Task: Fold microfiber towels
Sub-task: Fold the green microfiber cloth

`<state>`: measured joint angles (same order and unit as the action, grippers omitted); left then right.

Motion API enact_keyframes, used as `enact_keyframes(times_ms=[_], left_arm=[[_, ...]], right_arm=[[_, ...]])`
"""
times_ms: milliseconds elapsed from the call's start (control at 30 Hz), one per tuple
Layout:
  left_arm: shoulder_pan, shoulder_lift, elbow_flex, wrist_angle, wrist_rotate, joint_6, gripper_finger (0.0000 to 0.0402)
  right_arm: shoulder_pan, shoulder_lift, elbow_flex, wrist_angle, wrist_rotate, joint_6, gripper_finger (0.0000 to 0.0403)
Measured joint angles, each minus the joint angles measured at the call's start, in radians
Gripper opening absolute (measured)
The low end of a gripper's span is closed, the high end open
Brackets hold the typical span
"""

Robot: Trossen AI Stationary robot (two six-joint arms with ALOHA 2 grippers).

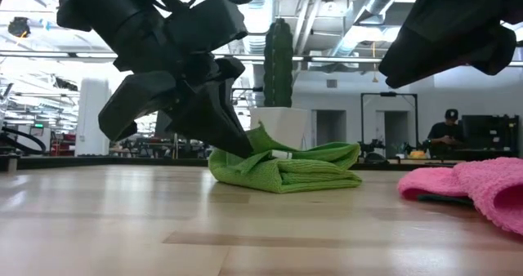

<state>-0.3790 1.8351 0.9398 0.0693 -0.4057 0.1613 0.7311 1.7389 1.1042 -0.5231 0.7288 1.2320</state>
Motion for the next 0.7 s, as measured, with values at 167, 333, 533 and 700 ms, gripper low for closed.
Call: enact_keyframes(times_ms=[167, 333, 533, 700], left_arm=[[-0.004, 0.000, 0.000, 0.010, 0.087, -0.024, 0.0016], [-0.021, 0.000, 0.000, 0.011, 0.147, 0.015, 0.0057], [-0.011, 0.000, 0.000, 0.012, 0.095, 0.019, 0.0134], [-0.008, 0.022, 0.001, 0.022, 0.030, 0.019, 0.0174]], right_arm=[[0.000, 0.000, 0.000, 0.000, 0.000, 0.000, 0.0132], [0.000, 0.000, 0.000, 0.000, 0.000, 0.000, 0.0132], [0.000, 0.000, 0.000, 0.001, 0.000, 0.000, 0.0134], [0.000, 0.000, 0.000, 0.005, 0.000, 0.000, 0.0133]])
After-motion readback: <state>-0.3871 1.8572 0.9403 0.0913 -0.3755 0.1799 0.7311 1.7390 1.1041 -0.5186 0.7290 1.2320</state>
